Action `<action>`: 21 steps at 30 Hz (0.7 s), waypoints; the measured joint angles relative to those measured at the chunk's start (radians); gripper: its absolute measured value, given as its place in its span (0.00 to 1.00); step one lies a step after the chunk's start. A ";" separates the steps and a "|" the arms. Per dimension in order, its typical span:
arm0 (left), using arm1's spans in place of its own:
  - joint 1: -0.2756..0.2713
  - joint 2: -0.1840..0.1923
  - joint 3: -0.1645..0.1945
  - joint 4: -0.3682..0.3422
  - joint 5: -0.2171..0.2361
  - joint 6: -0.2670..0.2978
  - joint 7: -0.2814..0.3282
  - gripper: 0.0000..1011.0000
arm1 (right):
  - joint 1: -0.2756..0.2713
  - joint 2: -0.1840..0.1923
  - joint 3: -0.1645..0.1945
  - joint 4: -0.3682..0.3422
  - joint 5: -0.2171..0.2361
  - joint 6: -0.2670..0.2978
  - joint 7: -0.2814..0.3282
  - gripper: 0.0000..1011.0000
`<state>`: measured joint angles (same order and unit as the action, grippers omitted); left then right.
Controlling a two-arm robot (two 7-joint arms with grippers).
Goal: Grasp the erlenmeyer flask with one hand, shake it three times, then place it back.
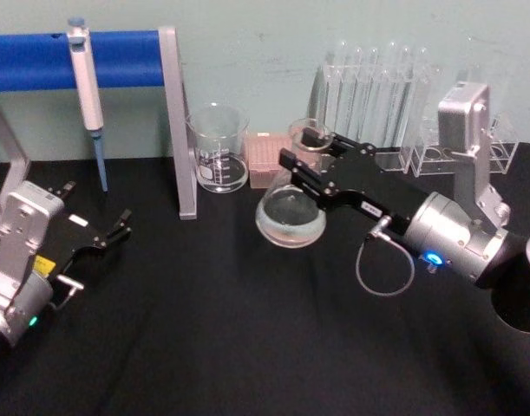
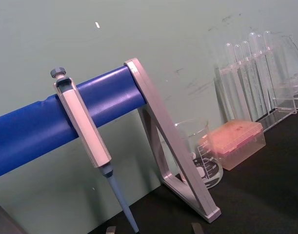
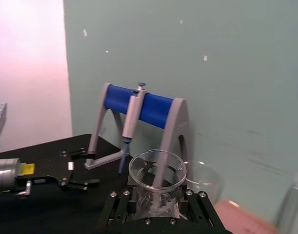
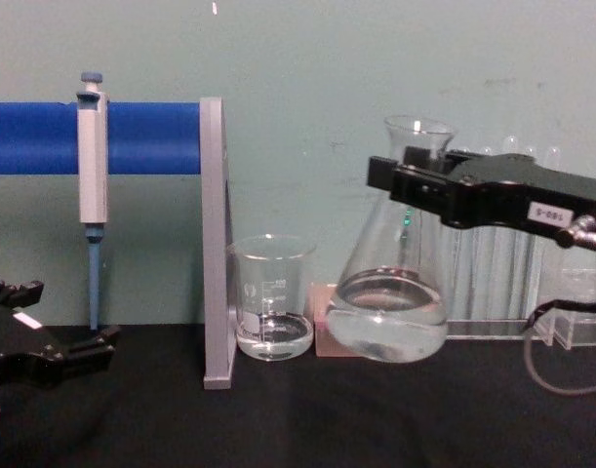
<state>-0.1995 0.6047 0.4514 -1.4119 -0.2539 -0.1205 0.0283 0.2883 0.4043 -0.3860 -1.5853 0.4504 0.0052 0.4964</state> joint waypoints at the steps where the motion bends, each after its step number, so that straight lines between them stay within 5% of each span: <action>1: 0.000 0.000 0.000 0.000 0.000 0.000 0.000 0.99 | 0.004 0.000 -0.005 0.002 0.001 0.000 0.003 0.45; 21: 0.000 0.000 0.000 0.000 0.000 0.000 0.000 0.99 | 0.037 0.014 -0.054 0.023 0.026 -0.003 0.023 0.45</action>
<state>-0.1995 0.6047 0.4514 -1.4120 -0.2539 -0.1205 0.0283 0.3252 0.4183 -0.4405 -1.5618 0.4766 0.0018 0.5199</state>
